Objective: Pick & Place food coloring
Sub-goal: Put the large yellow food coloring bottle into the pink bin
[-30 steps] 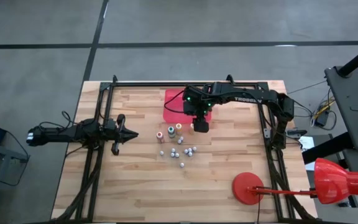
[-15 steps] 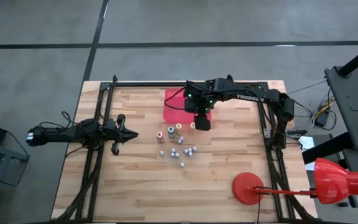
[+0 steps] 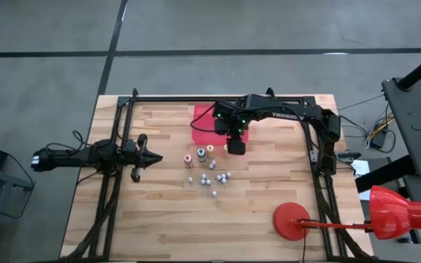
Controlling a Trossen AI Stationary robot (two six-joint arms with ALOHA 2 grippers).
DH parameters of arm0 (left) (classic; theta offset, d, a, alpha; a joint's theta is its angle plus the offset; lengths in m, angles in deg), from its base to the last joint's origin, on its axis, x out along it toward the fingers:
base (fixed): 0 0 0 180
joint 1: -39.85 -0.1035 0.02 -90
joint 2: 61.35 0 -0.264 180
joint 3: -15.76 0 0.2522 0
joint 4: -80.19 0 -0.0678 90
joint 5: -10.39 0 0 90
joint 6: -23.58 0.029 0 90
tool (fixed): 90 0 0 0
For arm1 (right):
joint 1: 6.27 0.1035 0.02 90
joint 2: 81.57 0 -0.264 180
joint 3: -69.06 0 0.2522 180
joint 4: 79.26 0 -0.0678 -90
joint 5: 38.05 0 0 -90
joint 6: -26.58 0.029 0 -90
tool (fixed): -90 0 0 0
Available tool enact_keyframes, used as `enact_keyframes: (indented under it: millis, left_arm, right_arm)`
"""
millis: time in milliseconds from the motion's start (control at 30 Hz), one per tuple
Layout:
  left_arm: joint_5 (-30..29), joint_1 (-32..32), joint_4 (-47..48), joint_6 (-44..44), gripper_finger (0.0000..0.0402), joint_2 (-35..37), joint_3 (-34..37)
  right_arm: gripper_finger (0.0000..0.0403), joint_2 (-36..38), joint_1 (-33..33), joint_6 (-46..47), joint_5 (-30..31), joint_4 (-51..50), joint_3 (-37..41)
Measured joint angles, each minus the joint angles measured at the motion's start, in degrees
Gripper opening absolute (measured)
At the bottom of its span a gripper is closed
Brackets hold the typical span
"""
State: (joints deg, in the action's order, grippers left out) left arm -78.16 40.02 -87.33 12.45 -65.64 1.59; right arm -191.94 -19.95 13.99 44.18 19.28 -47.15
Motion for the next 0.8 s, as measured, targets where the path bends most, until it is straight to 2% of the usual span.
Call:
enact_keyframes:
  millis: [400,800]
  left_arm:
    - [0.0,0.0,0.0,0.0,0.0,0.0,0.0]
    - [0.0,0.0,0.0,0.0,0.0,0.0,0.0]
  right_arm:
    - [0.0183,-1.2,1.1,-3.1,0.1,1.1,2.5]
    - [0.0183,-1.2,1.1,-3.9,0.2,6.2,7.0]
